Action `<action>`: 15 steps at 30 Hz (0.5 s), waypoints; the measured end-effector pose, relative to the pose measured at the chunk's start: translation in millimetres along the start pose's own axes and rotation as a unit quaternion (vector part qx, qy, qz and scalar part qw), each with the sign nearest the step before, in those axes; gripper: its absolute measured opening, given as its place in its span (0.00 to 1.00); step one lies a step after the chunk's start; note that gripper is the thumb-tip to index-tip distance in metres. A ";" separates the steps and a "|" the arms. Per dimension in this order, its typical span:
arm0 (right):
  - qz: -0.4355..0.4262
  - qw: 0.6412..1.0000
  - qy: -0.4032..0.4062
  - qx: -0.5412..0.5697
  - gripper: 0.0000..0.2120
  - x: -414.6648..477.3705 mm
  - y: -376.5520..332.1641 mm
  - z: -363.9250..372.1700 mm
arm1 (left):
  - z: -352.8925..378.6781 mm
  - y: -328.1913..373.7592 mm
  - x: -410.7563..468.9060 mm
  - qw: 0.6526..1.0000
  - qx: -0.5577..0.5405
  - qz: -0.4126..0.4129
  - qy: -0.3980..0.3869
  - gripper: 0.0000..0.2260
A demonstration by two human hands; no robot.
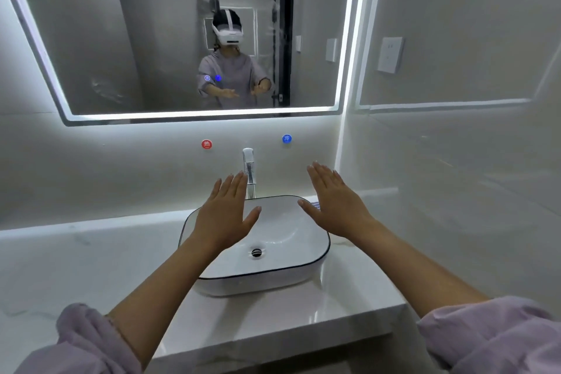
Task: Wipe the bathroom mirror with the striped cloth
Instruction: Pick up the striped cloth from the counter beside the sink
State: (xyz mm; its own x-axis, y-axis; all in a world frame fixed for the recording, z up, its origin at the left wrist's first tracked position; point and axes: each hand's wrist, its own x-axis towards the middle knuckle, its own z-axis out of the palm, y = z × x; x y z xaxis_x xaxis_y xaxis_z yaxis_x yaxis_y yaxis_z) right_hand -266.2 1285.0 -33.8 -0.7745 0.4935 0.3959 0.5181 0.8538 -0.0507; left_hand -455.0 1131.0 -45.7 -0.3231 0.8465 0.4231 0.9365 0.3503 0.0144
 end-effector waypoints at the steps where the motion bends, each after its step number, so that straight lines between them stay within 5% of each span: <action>1: -0.005 1.000 0.001 0.000 0.36 10.7 6.2 6.3 | 6.8 -1.4 9.2 1.000 -0.001 -0.003 -0.001 0.33; 15: -0.056 0.998 -0.031 0.030 0.36 156.6 122.1 75.3 | 89.4 10.2 172.9 0.998 0.009 -0.065 -0.014 0.34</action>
State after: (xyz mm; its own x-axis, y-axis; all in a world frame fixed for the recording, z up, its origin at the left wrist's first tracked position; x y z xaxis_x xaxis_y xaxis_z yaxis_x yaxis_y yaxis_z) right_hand -351.6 1479.0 -47.1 -0.8478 0.4025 0.3454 0.4065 0.9114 -0.0643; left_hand -513.4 1316.8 -53.4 -0.4453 0.8044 0.3932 0.8840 0.4647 0.0504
